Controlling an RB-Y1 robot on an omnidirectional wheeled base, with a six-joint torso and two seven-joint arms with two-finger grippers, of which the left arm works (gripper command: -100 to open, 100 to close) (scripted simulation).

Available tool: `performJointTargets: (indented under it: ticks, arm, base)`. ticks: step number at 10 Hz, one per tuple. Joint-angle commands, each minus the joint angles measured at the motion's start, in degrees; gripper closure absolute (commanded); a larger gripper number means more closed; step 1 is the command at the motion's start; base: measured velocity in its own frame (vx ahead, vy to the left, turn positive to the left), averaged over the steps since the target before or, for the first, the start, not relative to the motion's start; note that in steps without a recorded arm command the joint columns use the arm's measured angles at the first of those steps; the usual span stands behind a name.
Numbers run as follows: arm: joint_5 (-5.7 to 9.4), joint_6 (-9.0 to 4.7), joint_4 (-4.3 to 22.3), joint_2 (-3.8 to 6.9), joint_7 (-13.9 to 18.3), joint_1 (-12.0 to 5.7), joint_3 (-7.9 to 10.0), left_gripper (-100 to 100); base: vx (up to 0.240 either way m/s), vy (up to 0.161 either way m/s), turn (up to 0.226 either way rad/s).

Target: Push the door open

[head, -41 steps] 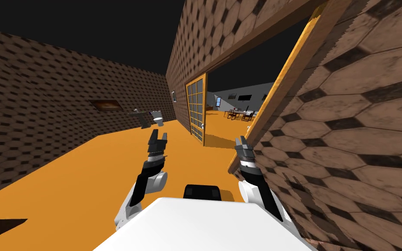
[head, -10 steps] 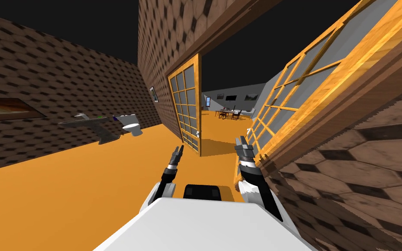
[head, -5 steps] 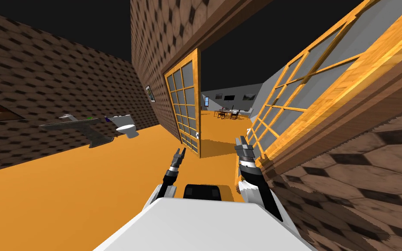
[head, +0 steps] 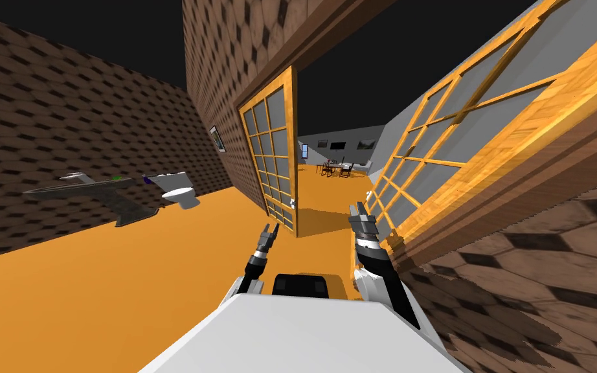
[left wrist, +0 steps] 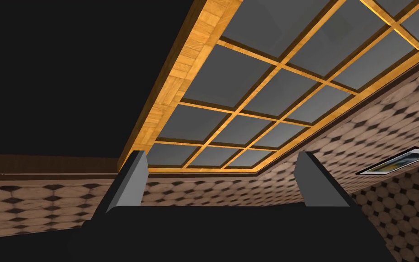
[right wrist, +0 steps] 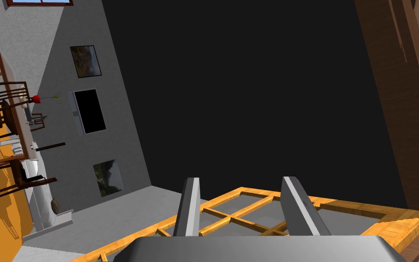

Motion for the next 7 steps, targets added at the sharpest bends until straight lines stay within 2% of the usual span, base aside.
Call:
performJointTargets:
  ticks: [1, 7]
  arm:
    - [-0.45, -0.54, 1.4, -0.04, -1.7, -0.05, -0.45, -100]
    - [-2.04, -2.22, 6.4, -0.14, -7.3, -0.25, -2.0, -100]
  base:
    - [0.095, 0.059, -0.056]
    - [0.089, 0.052, -0.059]
